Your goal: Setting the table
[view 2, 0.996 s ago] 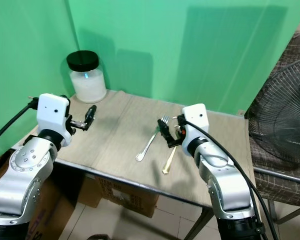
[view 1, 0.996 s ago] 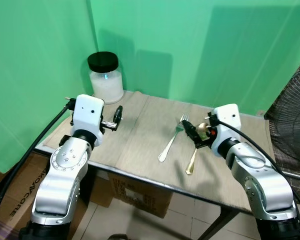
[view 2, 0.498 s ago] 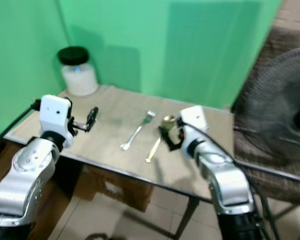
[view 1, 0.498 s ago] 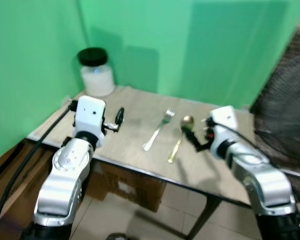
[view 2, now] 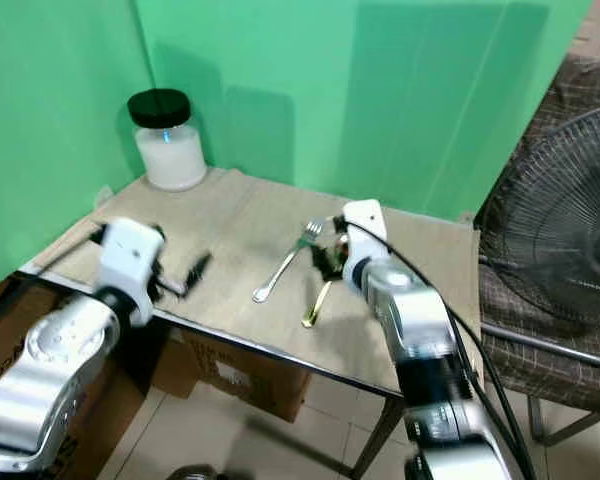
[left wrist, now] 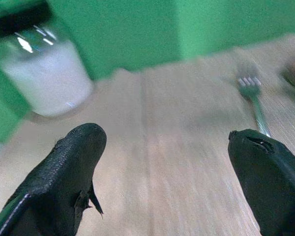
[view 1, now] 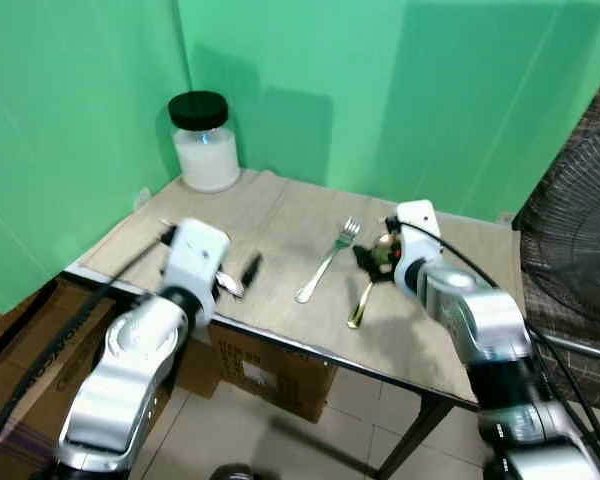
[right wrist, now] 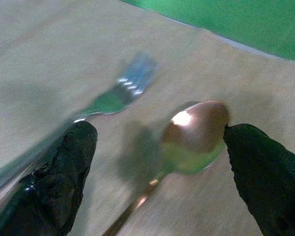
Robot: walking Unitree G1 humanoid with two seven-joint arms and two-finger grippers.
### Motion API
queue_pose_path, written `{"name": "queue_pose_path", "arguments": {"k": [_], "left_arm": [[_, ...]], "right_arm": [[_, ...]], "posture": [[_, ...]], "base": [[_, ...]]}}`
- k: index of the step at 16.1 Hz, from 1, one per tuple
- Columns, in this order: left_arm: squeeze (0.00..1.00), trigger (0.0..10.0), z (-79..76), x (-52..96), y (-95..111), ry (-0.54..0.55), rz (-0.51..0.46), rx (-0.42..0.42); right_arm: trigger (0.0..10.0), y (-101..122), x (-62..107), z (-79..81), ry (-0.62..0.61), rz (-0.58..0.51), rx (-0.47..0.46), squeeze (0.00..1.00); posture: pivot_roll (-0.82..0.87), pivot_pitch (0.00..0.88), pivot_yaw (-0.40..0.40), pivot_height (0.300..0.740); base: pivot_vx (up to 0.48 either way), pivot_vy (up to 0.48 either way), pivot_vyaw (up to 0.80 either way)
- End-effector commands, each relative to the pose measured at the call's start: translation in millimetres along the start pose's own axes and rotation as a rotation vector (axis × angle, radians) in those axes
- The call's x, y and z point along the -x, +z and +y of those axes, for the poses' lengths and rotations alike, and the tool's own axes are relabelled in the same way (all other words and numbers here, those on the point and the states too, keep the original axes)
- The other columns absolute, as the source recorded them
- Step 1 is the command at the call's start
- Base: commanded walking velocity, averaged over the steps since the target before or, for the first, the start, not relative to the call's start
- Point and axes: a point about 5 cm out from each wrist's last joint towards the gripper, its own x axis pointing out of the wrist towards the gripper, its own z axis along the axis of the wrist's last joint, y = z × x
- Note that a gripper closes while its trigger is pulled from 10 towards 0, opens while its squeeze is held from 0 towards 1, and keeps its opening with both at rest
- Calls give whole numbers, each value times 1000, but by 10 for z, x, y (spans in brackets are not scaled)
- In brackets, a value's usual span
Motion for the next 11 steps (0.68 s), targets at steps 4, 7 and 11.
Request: {"name": "queue_pose_path", "arguments": {"k": [4, 7, 11], "left_arm": [[0, 10000, -180, 84, -2, -245, 14, 0], [0, 10000, -217, 114, 5, -316, 20, -3], [0, 10000, -212, 130, 4, -332, 28, -11]], "right_arm": [[10000, -24, -147, -110, -118, 64, 6, 1000], [10000, -71, -182, -41, -112, 144, 28, 0], [3490, -151, -162, -45, -113, 253, -30, 0]], "posture": [[150, 0, -46, 740], [150, 0, -44, 740], [150, 0, -40, 740]], "base": [[0, 0, 0], [0, 0, 0], [0, 0, 0]]}}
